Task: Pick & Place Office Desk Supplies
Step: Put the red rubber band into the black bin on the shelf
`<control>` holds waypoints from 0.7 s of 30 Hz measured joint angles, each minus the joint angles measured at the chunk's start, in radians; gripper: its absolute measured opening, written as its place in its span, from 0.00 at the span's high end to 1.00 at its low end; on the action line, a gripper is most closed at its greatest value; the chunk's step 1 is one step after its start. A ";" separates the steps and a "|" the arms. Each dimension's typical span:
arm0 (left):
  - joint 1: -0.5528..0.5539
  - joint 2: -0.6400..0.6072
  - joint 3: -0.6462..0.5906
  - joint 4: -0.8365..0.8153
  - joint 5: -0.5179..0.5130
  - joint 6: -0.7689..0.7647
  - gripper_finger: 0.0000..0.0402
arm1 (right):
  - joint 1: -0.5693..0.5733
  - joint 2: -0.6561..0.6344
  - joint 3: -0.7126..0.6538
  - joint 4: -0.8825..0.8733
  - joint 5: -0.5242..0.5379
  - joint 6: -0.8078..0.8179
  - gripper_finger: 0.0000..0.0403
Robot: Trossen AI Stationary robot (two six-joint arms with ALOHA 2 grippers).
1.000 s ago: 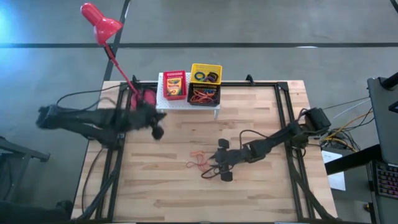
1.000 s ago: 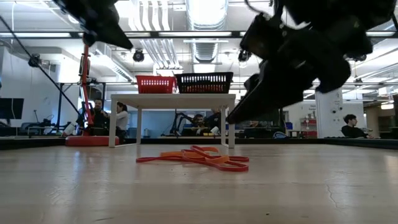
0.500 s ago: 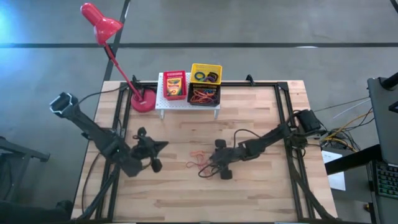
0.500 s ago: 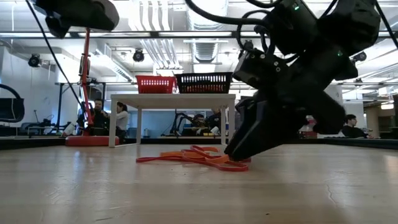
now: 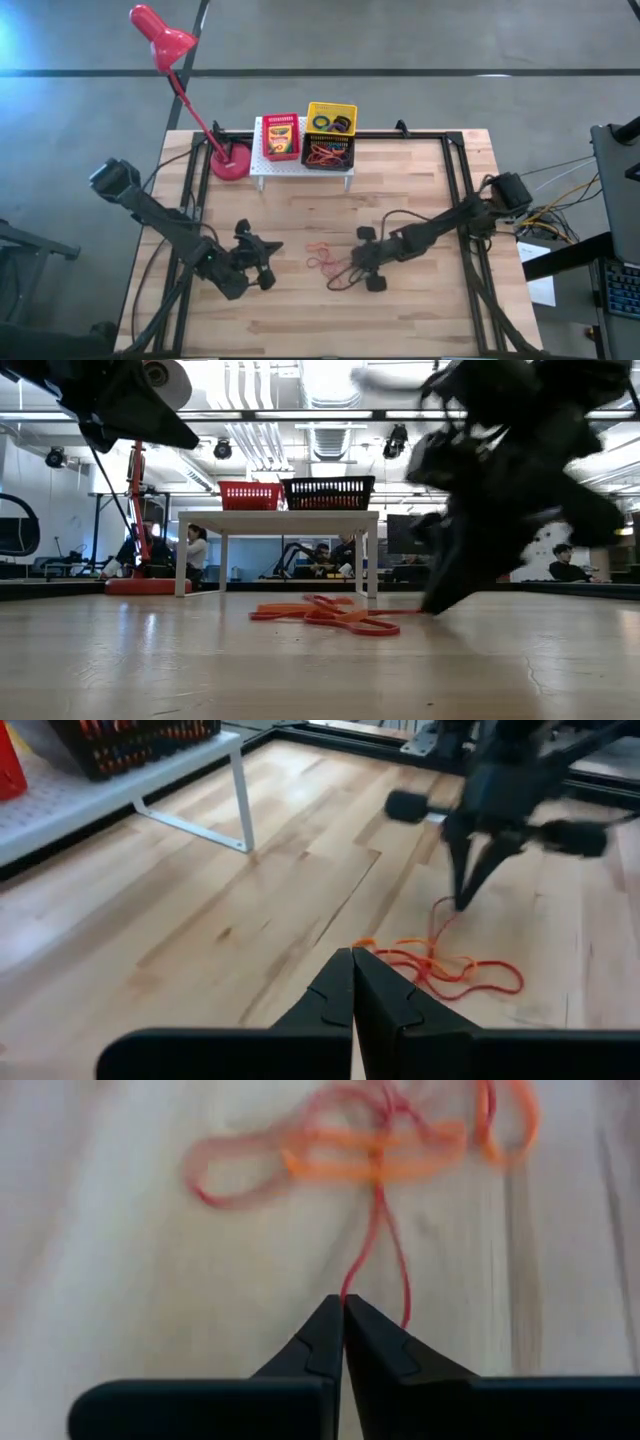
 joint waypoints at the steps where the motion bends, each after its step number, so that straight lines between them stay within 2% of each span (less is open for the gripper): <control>1: 0.000 0.007 0.000 0.005 0.000 -0.007 0.99 | 0.008 -0.029 0.000 -0.010 0.010 0.007 0.98; 8: 0.000 0.047 0.000 0.024 -0.004 -0.030 0.99 | 0.064 -0.238 0.005 -0.073 0.072 0.037 0.98; 12: 0.000 0.052 -0.001 0.024 -0.011 -0.031 0.99 | 0.076 -0.348 0.047 -0.071 0.177 0.025 0.98; 17: 0.001 0.052 -0.001 0.027 -0.018 -0.030 0.99 | 0.060 -0.437 0.146 -0.078 0.312 -0.089 0.98; 21: 0.001 0.052 -0.001 0.028 -0.019 -0.030 0.98 | -0.007 -0.473 0.259 -0.105 0.321 -0.207 0.98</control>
